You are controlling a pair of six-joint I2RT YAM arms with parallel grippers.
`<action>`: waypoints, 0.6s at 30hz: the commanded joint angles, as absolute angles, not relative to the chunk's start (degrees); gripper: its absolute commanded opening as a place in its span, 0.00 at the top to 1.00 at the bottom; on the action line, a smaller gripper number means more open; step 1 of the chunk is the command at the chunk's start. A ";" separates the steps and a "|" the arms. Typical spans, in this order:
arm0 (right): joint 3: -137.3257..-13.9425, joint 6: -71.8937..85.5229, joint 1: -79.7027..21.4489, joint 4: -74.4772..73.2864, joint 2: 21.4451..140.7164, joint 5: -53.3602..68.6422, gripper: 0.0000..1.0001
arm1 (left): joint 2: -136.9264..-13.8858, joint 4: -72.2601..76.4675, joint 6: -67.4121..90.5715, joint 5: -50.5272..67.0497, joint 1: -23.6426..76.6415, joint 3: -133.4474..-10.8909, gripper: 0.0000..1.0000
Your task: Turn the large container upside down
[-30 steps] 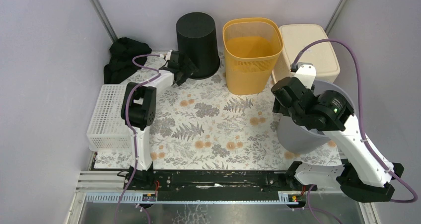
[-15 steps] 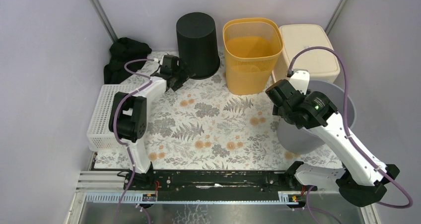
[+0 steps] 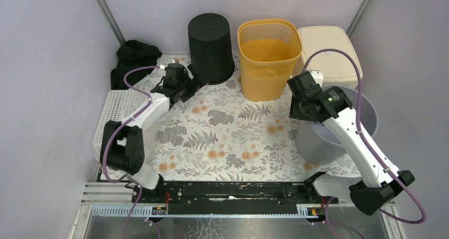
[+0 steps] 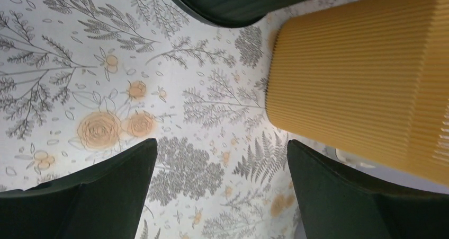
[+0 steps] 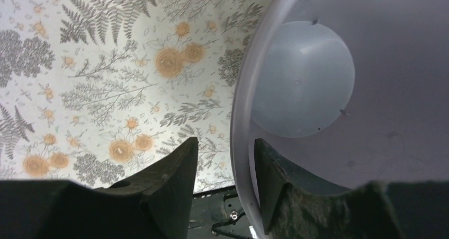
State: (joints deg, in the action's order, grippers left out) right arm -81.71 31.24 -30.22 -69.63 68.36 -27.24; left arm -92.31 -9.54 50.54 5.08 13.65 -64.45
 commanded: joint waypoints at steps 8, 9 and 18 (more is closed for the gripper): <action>-85.67 28.65 -29.77 -75.10 71.35 -17.65 0.63 | -78.45 -16.63 46.85 6.96 16.39 -60.32 0.00; -85.29 28.53 -29.76 -75.39 71.56 -17.63 0.63 | -77.79 -17.11 46.65 6.80 16.56 -60.23 0.00; -84.21 28.56 -29.72 -77.03 71.69 -19.78 0.63 | -73.94 -19.89 45.55 6.97 16.72 -60.11 0.00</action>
